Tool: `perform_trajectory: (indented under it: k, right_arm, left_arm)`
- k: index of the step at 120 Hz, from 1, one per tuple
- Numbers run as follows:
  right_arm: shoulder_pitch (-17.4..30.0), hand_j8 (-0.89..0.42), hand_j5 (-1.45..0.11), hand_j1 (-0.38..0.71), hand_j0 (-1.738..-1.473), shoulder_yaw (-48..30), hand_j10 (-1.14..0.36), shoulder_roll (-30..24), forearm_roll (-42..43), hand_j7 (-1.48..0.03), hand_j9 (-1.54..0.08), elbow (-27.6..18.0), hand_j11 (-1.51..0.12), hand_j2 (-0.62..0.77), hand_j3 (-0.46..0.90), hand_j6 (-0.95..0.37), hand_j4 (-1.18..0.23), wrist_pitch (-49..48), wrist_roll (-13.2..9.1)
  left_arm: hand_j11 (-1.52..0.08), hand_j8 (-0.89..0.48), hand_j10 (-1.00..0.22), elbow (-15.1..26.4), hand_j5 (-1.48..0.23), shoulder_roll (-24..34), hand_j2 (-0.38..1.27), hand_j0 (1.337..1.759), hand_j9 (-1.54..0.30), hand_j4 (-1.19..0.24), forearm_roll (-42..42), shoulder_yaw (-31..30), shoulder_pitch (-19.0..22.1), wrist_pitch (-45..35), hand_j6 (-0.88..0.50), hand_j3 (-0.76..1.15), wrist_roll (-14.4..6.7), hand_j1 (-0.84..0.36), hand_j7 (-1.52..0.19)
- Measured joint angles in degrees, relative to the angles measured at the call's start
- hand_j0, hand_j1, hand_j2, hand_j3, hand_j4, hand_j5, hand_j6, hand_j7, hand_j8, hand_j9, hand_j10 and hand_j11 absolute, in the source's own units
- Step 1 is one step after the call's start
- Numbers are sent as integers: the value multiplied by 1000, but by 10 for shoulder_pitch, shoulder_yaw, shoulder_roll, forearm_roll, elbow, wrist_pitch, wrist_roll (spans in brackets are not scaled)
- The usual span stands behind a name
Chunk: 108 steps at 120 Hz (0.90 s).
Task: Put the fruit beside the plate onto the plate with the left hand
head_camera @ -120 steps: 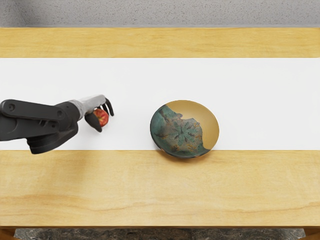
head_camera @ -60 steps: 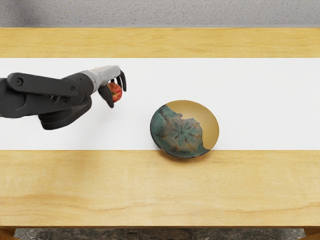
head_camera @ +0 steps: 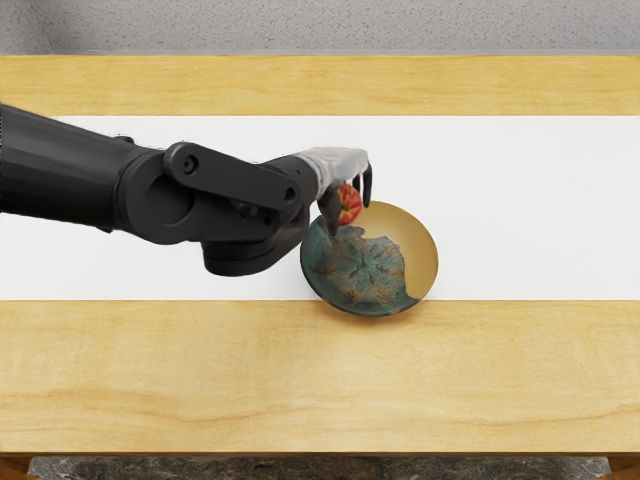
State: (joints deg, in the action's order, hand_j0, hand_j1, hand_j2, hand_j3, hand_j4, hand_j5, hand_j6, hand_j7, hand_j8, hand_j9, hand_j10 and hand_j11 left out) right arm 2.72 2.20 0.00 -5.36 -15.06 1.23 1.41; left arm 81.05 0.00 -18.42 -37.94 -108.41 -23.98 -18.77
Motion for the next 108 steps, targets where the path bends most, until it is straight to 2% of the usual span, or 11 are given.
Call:
perform_trajectory:
  k: [8,14,22,41,57,70,88,96,108]
  right_arm:
    - [0,-31,-40,-312,-1658,0,-31,0,0,-40,-40,0,-40,-6,0,-31,-31,0,0]
    - [0,-31,-40,-312,-1658,0,-31,0,0,-40,-40,0,-40,-6,0,-31,-31,0,0]
    - [0,-31,-40,-312,-1658,0,-31,0,0,-40,-40,0,-40,-6,0,-31,-31,0,0]
    - [0,-31,-40,-312,-1658,0,-31,0,0,-40,-40,0,-40,-6,0,-31,-31,0,0]
    - [0,-31,-40,-312,-1658,0,-31,0,0,-40,-40,0,-40,-6,0,-31,-31,0,0]
    - [0,-31,-40,-312,-1658,0,-31,0,0,-40,-40,0,-40,-6,0,-31,-31,0,0]
    - [0,-31,-40,-312,-1658,0,-31,0,0,-40,-40,0,-40,-6,0,-31,-31,0,0]
    - [0,-31,-40,-312,-1658,0,-31,0,0,-40,-40,0,-40,-6,0,-31,-31,0,0]
    - [0,-31,-40,-312,-1658,0,-31,0,0,-40,-40,0,-40,-6,0,-31,-31,0,0]
  left_arm:
    - [-897,-334,-545,3,-933,0,421,1656,-895,-644,10,9,24,2,-373,0,0,-309,-899]
    - [-894,-346,-550,6,-931,0,328,1656,-891,-641,18,15,31,3,-379,0,0,-279,-895]
    - [-884,-356,-563,10,-922,0,368,1656,-881,-634,28,21,37,5,-391,0,1,-283,-885]
    - [-615,-318,-420,9,-633,0,208,1657,-614,-452,35,27,38,20,-338,0,4,-133,-616]
    - [-476,-286,-339,4,-486,7,133,1658,-476,-355,36,43,28,25,-296,0,4,-46,-477]
    - [-415,-272,-303,5,-420,129,99,1658,-415,-313,39,108,43,75,-278,0,2,-7,-415]
    - [-370,-262,-277,11,-372,386,74,1658,-370,-281,118,191,90,249,-265,0,0,21,-370]
    - [-358,-259,-270,11,-360,461,67,1658,-358,-273,144,225,155,308,-261,0,-1,28,-358]
    - [-346,-256,-263,11,-347,543,61,1658,-346,-265,169,297,286,390,-257,0,-1,36,-346]
